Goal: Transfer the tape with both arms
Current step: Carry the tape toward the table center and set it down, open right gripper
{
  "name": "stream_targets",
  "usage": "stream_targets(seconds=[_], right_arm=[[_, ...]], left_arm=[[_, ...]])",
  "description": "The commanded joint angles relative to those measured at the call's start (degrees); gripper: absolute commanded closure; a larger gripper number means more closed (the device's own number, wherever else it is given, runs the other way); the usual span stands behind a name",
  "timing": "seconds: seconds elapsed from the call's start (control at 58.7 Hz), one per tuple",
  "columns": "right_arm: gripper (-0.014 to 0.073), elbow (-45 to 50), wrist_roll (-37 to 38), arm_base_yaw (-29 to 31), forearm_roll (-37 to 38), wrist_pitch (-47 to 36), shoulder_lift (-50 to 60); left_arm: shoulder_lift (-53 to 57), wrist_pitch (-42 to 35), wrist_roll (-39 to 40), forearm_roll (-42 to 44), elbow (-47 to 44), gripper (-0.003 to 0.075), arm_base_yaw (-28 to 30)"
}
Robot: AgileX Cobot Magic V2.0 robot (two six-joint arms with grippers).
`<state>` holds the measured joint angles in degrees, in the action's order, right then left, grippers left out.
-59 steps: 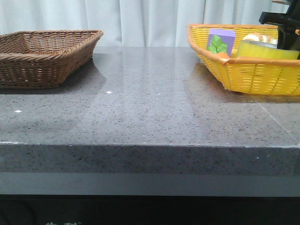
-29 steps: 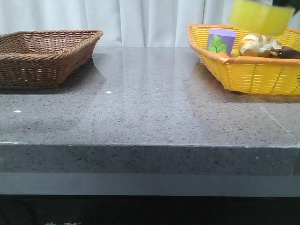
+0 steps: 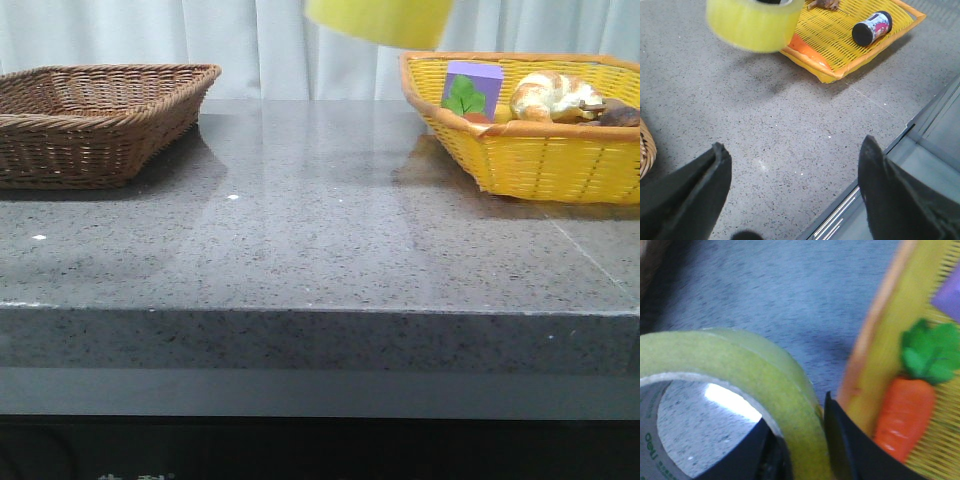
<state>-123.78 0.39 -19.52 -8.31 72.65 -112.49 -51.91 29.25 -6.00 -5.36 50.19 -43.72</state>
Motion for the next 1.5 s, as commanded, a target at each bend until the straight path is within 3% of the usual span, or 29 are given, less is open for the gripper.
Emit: stream_targets(seconds=[0.0, 0.307, 0.699, 0.801, 0.989, 1.483], right_arm=[[0.0437, -1.7, -0.4, -2.8, 2.6, -2.0, 3.5], [0.0437, -1.6, -0.4, -9.4, 9.2, -3.9, -0.5], [0.0433, -1.7, -0.4, -9.8, 9.4, -4.3, -7.6], [0.0368, -1.7, -0.4, -9.8, 9.4, -4.5, -8.1], [0.0171, -2.2, -0.4, -9.7, 9.4, -5.4, -8.1], [0.0165, -3.1, 1.8, -9.7, 7.5, -2.1, 4.4]], left_arm=[[0.3, -3.9, 0.0, -0.5, 1.8, 0.0195, -0.5], [0.3, -3.9, 0.0, -0.5, 1.8, 0.0195, -0.5], [0.3, -3.9, 0.0, -0.5, 1.8, 0.0195, -0.5], [0.3, -3.9, 0.0, -0.5, 1.8, 0.0195, -0.5], [0.3, -3.9, 0.0, -0.5, 1.8, 0.0195, -0.5], [0.3, -3.9, 0.0, -0.5, 1.8, 0.0195, -0.5]])
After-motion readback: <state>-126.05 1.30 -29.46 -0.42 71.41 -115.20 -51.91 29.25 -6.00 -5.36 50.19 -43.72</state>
